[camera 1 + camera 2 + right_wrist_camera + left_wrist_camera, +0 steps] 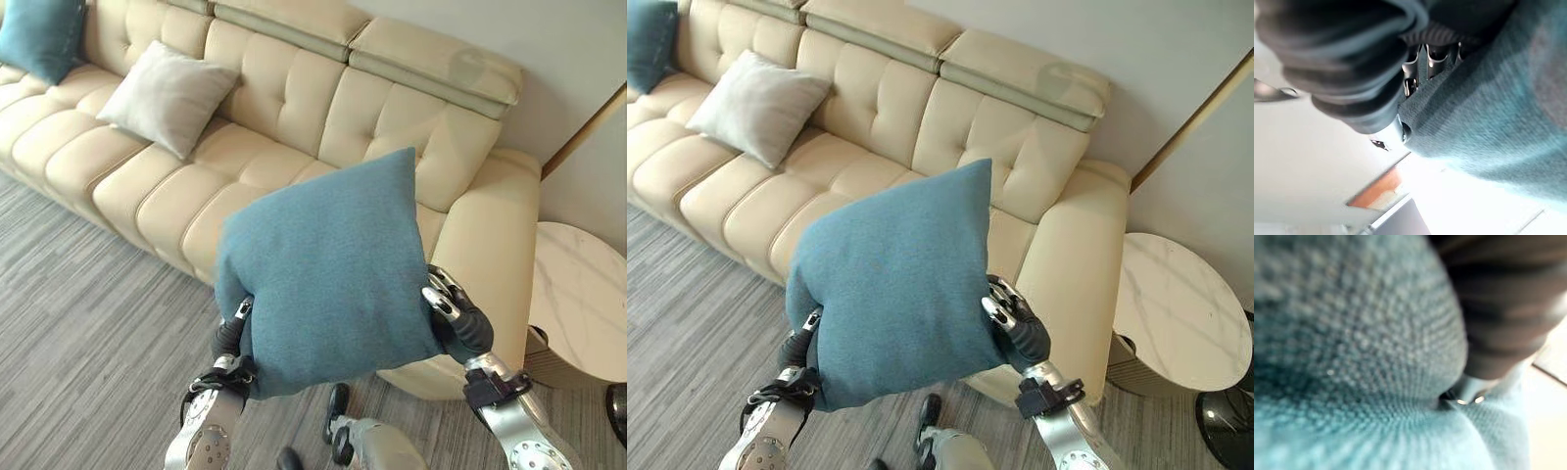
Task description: Pick up all the scattered cushions and arrange them neatly on the sofa.
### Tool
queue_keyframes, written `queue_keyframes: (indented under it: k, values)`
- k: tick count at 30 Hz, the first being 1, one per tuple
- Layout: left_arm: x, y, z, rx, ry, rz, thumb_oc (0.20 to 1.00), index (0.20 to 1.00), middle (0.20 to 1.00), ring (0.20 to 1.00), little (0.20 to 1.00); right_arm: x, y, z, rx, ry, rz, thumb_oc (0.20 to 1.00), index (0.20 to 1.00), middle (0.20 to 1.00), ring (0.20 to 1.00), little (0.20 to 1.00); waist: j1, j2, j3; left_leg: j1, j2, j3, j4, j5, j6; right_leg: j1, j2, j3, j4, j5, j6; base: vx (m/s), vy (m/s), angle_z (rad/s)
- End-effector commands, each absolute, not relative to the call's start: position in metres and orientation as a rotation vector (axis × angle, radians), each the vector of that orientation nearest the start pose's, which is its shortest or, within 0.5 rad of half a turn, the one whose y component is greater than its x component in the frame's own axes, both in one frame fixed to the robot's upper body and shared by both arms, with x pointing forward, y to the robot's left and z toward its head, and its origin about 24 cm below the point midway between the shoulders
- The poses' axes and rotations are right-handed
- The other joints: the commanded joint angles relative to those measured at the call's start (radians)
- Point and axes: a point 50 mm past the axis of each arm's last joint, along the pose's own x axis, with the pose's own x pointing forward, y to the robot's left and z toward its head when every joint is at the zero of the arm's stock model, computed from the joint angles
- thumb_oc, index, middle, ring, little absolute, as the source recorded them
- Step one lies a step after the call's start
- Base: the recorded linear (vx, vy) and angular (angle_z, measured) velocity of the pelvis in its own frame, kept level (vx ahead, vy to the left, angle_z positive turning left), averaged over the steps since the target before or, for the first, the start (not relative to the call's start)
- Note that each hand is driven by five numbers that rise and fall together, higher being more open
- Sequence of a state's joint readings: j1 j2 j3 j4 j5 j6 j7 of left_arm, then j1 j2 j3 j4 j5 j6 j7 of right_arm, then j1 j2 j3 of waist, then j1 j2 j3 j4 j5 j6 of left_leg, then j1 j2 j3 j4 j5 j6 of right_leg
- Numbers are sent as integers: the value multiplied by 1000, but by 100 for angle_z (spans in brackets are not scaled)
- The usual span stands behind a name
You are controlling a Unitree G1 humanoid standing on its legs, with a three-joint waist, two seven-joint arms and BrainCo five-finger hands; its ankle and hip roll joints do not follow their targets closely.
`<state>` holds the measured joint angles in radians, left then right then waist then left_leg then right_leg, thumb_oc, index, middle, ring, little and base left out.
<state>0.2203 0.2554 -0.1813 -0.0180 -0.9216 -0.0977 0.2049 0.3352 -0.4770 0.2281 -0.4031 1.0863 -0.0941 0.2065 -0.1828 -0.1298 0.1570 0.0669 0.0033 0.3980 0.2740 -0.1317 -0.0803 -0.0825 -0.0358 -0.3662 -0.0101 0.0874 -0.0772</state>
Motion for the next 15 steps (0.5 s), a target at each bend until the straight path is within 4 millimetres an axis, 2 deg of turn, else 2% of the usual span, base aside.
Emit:
queue_keyframes:
  k: [1,2,3,4,5,6,8,10,12,15]
  values:
    - [230,160,64,-745,-101,-15,200,200,200,200,200,178,-157,102,792,-148,587,200,200,200,200,200,-38,-19,-32,-55,128,-52,97,81,-20,39,11,98,-9,-130,117,151,75,-137]
    - [228,162,63,-752,-99,-4,200,200,200,200,200,176,-161,94,826,-109,552,200,200,200,200,200,-43,-26,-32,-87,135,-73,70,65,-3,48,3,138,-13,-129,125,101,83,-149]
    - [228,162,63,-752,-99,-4,200,200,200,200,200,176,-162,94,826,-109,552,200,200,200,200,200,-42,-26,-32,-87,135,-72,70,64,-3,48,3,138,-13,-129,125,134,145,-91]
    - [227,158,62,-755,-82,-28,200,200,200,200,200,194,-176,99,702,-183,481,200,200,200,200,200,-14,-32,-31,-109,130,-121,0,36,11,55,-11,168,-15,-132,134,77,71,-104]
    - [227,158,62,-755,-84,-28,200,200,200,200,200,195,-176,99,702,-184,482,200,200,200,200,200,-15,-32,-29,-108,130,-121,0,36,11,57,-11,168,-15,-132,134,116,87,-112]
    - [227,154,59,-754,-66,-47,200,200,200,200,200,205,-172,107,673,-222,491,200,200,200,200,200,4,-33,-29,-125,122,-155,-40,38,13,60,-14,181,-19,-136,140,99,52,-122]
    - [226,150,57,-766,-56,-86,200,200,200,200,200,212,-150,104,808,-193,579,200,200,200,200,200,43,-17,-18,-144,128,-239,-143,91,-3,82,-4,219,-21,-145,144,144,106,-61]
    - [228,148,59,-762,-62,-98,200,200,200,200,200,213,-149,93,854,-163,550,200,200,200,200,200,64,-5,-9,-172,141,-312,-231,152,-17,92,4,252,-16,-157,141,98,117,-36]
    - [229,146,62,-767,-72,-105,200,200,200,200,200,212,-148,90,807,-139,548,200,200,200,200,200,79,2,-1,-194,142,-359,-293,172,-27,104,2,267,-8,-175,146,86,125,-40]
    - [231,145,66,-760,-89,-117,200,200,200,200,200,211,-147,82,783,-96,563,200,200,200,200,200,91,19,11,-188,146,-374,-324,196,-36,120,-2,280,0,-186,152,65,181,-12]
